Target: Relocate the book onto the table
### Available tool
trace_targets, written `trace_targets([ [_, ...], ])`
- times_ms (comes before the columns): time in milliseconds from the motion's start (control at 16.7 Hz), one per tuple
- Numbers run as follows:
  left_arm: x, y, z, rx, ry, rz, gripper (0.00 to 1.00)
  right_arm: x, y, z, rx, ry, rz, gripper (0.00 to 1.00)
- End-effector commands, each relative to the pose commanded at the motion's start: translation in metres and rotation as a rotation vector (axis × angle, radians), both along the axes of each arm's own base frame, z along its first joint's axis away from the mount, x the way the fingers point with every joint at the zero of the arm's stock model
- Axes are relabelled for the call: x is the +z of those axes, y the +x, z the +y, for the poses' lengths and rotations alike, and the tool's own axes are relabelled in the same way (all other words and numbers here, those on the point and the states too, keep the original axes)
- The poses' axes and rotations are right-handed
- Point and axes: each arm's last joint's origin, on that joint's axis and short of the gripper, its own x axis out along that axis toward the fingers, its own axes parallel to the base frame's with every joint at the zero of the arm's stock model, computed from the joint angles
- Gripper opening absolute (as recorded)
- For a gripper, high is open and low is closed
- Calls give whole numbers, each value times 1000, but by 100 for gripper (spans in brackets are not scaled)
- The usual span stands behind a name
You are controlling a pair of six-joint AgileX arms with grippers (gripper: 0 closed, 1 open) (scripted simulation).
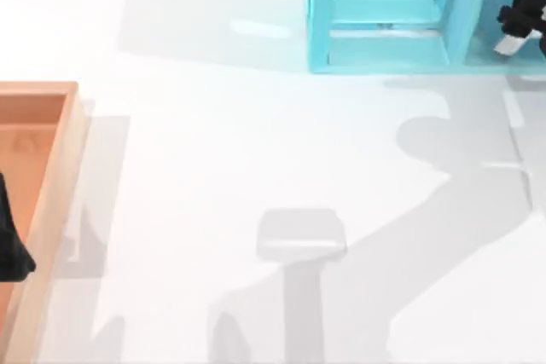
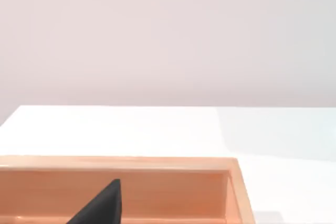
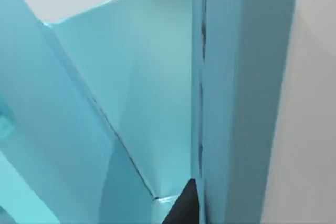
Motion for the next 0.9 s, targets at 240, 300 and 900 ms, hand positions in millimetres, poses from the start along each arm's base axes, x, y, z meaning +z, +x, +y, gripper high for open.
trace_targets([
  [240,0,0,0,0,0,0,100,0,0,0,0,0,0,10],
  [300,0,0,0,0,0,0,100,0,0,0,0,0,0,2],
  [900,0,0,0,0,0,0,100,-4,-2,3,6,7,15,0],
])
